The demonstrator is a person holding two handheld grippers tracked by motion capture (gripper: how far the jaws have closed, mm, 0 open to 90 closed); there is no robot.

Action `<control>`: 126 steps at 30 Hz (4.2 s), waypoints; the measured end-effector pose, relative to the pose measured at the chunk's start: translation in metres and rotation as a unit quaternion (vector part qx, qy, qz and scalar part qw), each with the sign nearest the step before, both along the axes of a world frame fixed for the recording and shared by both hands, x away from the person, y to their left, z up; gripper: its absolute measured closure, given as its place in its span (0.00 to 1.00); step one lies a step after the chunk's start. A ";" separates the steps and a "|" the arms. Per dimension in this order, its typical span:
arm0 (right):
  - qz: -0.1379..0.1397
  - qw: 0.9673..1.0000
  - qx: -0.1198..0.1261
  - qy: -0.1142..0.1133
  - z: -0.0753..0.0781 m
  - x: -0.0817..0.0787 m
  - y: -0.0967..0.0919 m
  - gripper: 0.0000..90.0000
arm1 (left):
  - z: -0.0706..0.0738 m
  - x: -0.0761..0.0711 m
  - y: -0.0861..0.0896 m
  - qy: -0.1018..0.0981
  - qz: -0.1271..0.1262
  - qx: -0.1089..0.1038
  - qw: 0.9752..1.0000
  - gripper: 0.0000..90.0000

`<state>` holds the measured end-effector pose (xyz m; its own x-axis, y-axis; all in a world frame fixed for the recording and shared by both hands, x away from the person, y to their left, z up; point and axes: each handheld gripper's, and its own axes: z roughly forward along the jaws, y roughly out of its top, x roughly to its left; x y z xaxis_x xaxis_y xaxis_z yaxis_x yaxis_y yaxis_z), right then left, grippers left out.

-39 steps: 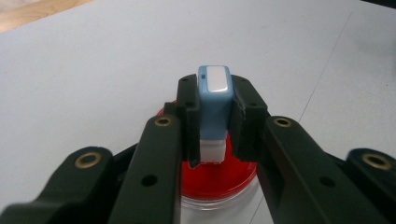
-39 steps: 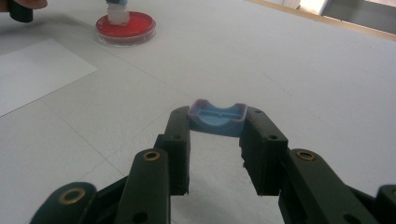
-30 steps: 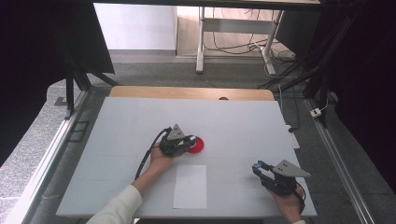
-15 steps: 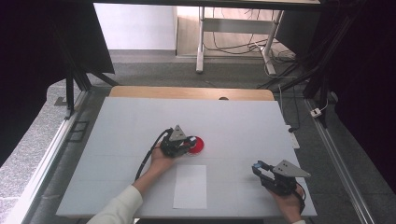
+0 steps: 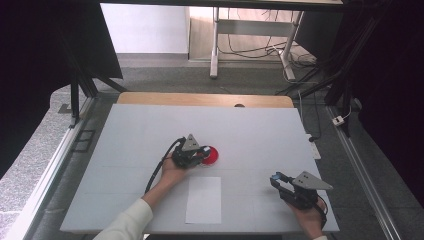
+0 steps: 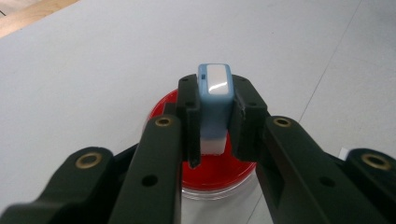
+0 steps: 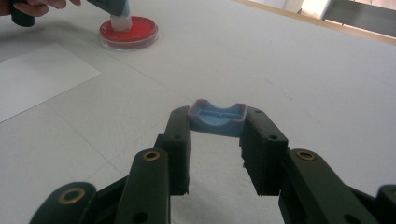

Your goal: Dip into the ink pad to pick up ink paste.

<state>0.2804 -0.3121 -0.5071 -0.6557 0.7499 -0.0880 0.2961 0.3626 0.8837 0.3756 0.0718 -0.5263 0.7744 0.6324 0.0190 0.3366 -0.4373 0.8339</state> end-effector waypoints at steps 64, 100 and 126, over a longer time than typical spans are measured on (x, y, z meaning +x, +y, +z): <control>0.010 1.000 -0.001 -0.002 0.001 -0.002 0.003 0.71 | 0.001 0.013 0.004 0.011 0.015 -0.030 0.999 0.84; 0.012 1.000 -0.002 -0.002 0.001 -0.003 0.006 0.71 | 0.002 0.009 -0.005 -0.003 0.018 0.018 1.000 0.84; 0.012 1.000 0.002 -0.002 0.001 -0.002 0.005 0.71 | 0.017 0.005 0.006 -0.016 0.021 -0.038 0.999 0.84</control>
